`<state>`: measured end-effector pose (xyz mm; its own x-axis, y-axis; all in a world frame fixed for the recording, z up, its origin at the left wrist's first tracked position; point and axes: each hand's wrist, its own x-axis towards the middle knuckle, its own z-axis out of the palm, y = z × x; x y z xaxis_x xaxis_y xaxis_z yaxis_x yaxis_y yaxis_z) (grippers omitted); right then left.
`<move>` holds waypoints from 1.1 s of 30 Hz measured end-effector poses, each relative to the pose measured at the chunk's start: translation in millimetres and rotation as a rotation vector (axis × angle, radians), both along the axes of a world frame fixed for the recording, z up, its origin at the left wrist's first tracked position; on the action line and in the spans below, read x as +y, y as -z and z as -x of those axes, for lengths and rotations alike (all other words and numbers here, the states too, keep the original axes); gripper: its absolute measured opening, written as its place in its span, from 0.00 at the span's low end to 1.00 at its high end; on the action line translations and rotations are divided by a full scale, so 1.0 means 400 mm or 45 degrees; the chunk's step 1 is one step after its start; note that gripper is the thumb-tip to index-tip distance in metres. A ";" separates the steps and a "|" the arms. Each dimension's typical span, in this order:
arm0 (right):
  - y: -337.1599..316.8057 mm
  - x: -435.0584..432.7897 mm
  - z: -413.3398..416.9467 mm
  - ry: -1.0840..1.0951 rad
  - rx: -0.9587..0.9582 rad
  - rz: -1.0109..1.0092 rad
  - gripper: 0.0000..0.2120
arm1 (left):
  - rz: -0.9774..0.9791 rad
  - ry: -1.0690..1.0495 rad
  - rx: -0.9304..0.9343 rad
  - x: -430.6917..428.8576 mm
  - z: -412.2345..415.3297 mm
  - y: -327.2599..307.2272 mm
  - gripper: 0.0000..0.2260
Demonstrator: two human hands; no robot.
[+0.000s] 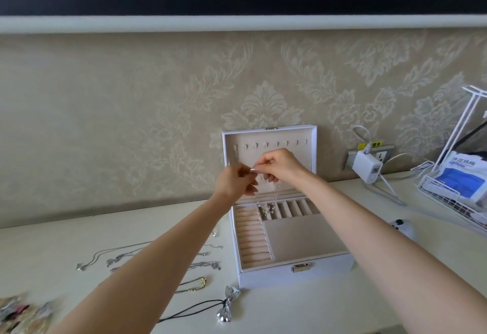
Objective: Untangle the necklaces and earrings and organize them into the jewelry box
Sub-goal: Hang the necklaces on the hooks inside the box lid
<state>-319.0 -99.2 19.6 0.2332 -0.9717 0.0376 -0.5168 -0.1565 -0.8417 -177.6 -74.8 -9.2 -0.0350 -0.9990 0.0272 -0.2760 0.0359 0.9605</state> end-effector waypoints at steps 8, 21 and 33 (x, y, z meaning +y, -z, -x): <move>0.026 -0.065 -0.005 0.255 -0.291 -0.050 0.05 | 0.184 -0.550 -0.113 -0.078 0.000 -0.033 0.09; 0.044 -0.130 -0.121 0.760 0.006 0.409 0.08 | -0.110 -0.891 -0.085 -0.129 0.061 -0.024 0.17; 0.084 -0.129 -0.123 0.723 -0.288 0.123 0.14 | -0.412 -0.832 0.489 -0.130 0.079 -0.001 0.14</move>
